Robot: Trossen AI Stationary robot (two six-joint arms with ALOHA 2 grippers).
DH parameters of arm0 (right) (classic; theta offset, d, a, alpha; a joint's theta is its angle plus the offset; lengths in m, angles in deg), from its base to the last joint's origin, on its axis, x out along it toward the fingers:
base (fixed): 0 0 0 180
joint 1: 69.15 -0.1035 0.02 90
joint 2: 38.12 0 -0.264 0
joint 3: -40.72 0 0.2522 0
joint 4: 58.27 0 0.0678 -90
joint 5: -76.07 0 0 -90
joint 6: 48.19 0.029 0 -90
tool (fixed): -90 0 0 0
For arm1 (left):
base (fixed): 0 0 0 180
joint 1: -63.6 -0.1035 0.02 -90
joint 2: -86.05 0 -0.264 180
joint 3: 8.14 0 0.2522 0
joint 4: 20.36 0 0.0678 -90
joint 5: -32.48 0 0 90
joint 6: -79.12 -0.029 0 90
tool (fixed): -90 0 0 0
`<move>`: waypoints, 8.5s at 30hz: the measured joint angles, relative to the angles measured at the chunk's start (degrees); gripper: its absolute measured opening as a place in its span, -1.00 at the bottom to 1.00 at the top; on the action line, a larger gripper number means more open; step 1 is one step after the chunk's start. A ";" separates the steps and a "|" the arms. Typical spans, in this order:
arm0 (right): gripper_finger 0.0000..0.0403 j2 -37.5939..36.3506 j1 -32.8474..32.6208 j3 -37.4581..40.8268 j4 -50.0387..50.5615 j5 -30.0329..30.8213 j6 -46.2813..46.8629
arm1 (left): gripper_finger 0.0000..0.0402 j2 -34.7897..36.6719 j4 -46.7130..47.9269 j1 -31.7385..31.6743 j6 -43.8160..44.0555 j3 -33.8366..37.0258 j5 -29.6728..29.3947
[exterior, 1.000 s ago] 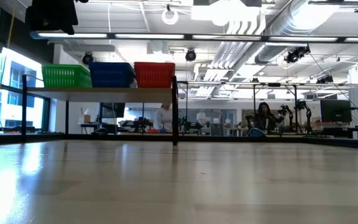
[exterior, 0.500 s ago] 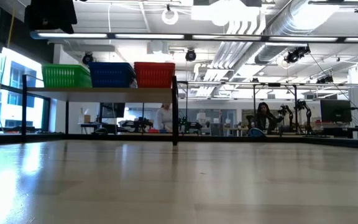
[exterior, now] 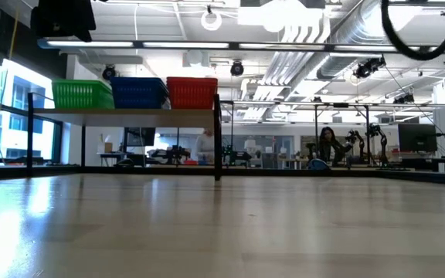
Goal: Stack baskets on shelf by color
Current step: Stack the green bin on top of the green bin on the shelf
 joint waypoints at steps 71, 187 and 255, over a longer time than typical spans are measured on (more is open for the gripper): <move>-1.00 10.84 39.13 -31.75 -1.87 9.10 -14.59 | 0.14 -7.74 -20.62 -11.09 -11.63 0.04 2.44; -0.28 25.94 44.07 -80.73 25.51 26.17 -33.69 | -1.00 7.25 -2.83 -9.02 -1.75 0.02 -20.67; -0.28 26.03 57.82 -80.64 29.60 9.18 -64.59 | -1.00 -4.44 23.90 -67.00 -13.95 -14.23 -9.22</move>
